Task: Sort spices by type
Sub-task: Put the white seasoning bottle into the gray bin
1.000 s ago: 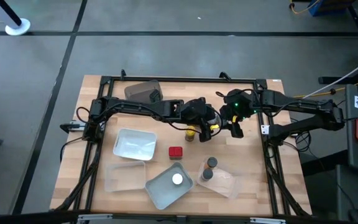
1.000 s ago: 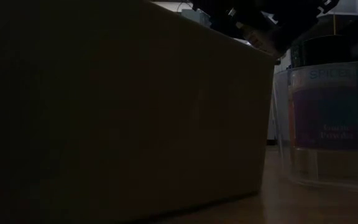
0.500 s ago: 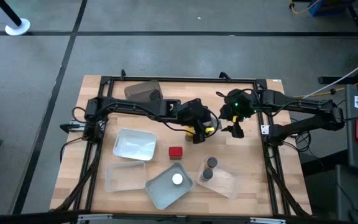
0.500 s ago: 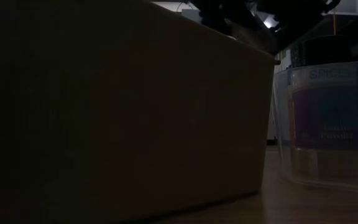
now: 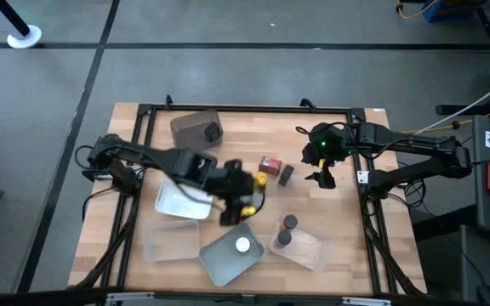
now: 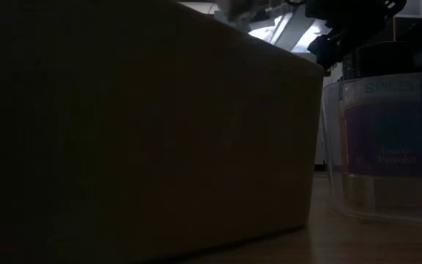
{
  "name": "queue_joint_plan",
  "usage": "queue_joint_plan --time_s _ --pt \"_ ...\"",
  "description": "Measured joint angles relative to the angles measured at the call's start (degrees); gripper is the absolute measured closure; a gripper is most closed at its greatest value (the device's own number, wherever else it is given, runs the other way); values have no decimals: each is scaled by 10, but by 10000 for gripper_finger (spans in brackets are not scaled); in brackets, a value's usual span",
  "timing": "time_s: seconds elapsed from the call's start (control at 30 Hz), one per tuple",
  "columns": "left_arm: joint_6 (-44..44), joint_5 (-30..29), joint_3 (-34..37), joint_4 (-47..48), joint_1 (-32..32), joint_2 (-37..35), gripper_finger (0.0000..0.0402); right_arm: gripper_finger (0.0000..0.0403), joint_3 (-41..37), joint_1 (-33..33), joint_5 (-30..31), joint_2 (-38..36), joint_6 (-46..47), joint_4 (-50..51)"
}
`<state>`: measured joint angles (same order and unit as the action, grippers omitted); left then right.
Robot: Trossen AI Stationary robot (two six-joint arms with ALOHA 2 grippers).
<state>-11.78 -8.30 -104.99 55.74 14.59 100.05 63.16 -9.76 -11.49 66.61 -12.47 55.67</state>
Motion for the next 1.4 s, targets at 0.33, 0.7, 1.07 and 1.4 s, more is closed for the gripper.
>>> queue_joint_plan --time_s 0.33,0.7,1.07,1.4 --pt "-166 38 20 65 117 -3 218 102 0 0 0 0 0 -1" --pt "-317 37 121 4 173 -3 218 102 0 0 1 0 0 -1" --pt "-333 38 202 -115 172 7 218 102 0 0 1 0 0 -2" --pt "-303 37 209 -117 169 54 218 102 0 0 0 0 0 -3"
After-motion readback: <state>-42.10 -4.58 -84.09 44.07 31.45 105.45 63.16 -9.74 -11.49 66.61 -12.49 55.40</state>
